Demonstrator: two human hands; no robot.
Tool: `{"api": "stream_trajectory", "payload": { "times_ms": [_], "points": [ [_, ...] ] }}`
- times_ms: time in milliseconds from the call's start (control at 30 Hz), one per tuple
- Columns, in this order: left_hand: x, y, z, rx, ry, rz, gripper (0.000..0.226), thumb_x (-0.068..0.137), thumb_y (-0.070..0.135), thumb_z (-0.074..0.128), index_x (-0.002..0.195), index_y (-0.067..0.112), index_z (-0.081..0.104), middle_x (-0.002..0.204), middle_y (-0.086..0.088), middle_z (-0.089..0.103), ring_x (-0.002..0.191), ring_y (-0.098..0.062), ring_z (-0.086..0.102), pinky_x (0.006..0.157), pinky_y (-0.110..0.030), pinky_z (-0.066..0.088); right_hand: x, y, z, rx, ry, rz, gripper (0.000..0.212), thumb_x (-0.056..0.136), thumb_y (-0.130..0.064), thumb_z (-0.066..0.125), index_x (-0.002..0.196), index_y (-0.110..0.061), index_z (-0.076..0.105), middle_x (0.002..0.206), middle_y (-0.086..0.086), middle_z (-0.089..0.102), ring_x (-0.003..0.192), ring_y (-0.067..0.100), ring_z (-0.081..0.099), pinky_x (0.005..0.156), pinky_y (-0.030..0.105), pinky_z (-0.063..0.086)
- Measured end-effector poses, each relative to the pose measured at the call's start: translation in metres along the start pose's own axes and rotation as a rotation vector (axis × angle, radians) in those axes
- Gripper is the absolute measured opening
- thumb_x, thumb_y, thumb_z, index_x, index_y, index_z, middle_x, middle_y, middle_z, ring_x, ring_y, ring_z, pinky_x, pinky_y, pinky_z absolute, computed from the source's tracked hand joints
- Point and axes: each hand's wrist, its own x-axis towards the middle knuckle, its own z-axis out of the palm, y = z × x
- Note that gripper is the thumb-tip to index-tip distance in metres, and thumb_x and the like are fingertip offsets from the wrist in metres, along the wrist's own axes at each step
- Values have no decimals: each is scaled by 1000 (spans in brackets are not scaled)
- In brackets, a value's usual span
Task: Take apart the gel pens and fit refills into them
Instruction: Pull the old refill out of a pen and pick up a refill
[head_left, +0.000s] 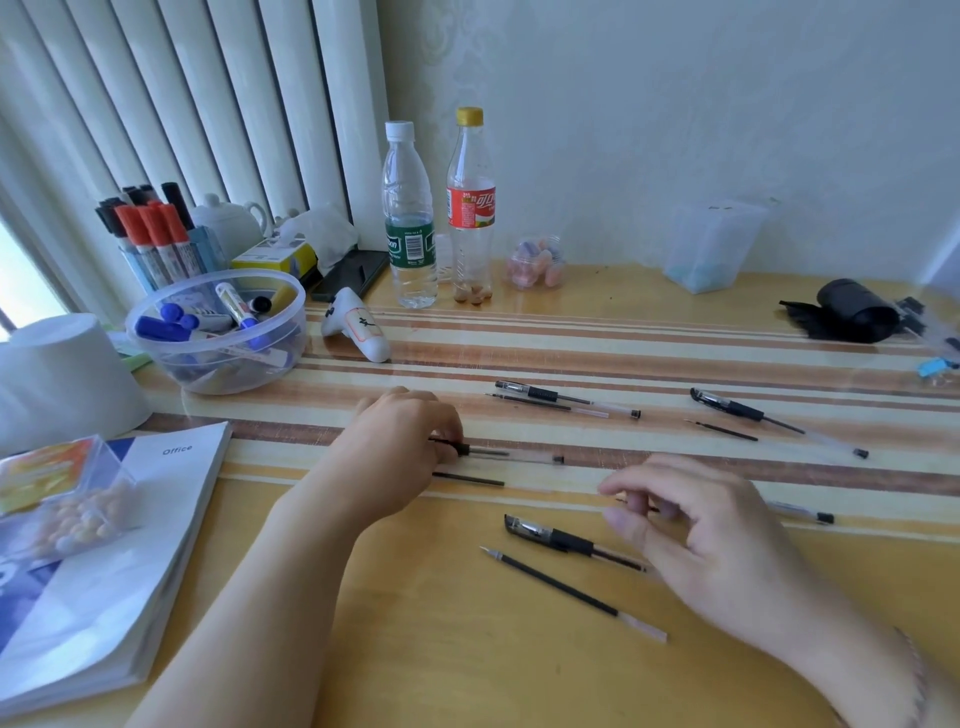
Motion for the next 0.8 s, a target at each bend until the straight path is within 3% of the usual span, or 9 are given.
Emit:
{"api": "stream_trajectory", "payload": {
  "times_ms": [100,200,300,400,500,667,800],
  "points": [
    [-1,5,-1,-138,88,39,13,96,14,50,99,21,60,94,4,64,87,-19,58,77,-37,50,5,-5,-9,54,229,-55,23,88,-32,58,101,-18,71,83,-13,61,79,7,57,67,13,42],
    [-2,16,3,-315,110,149,13,99,14,43,102,18,55,90,6,58,76,-7,51,64,-19,42,9,-15,-21,-61,345,-116,23,89,-24,57,104,-11,69,94,-8,63,90,5,57,76,16,46],
    [-3,23,6,-402,103,210,13,101,18,42,99,16,55,78,13,49,68,-2,45,58,-13,33,12,-33,-36,-256,191,-109,29,91,-35,53,112,-21,66,109,-15,61,105,4,55,85,21,46],
    [-3,23,10,-375,103,256,20,100,15,42,82,17,51,69,11,46,62,-7,43,55,-16,34,15,-51,-48,-395,83,-136,29,90,-42,50,114,-31,62,112,-23,58,108,1,52,85,22,46],
    [-5,26,11,-353,65,273,23,100,18,41,77,18,45,67,2,48,64,-23,46,60,-38,42,24,-64,-46,-487,102,-168,31,91,-40,46,113,-28,64,110,-18,62,105,9,55,79,27,47],
    [-12,36,10,-355,41,291,24,101,22,38,77,24,41,63,2,48,59,-25,45,56,-39,41,47,-46,-17,-750,-33,-146,42,90,-48,36,109,-26,66,107,-11,71,95,21,63,78,40,48],
    [-12,36,10,-247,52,310,22,101,28,37,79,29,36,60,4,44,59,-26,44,56,-37,40,48,-28,3,-678,89,-169,37,94,-44,40,97,-23,70,85,-7,72,77,24,61,71,39,45]
  ]
}}
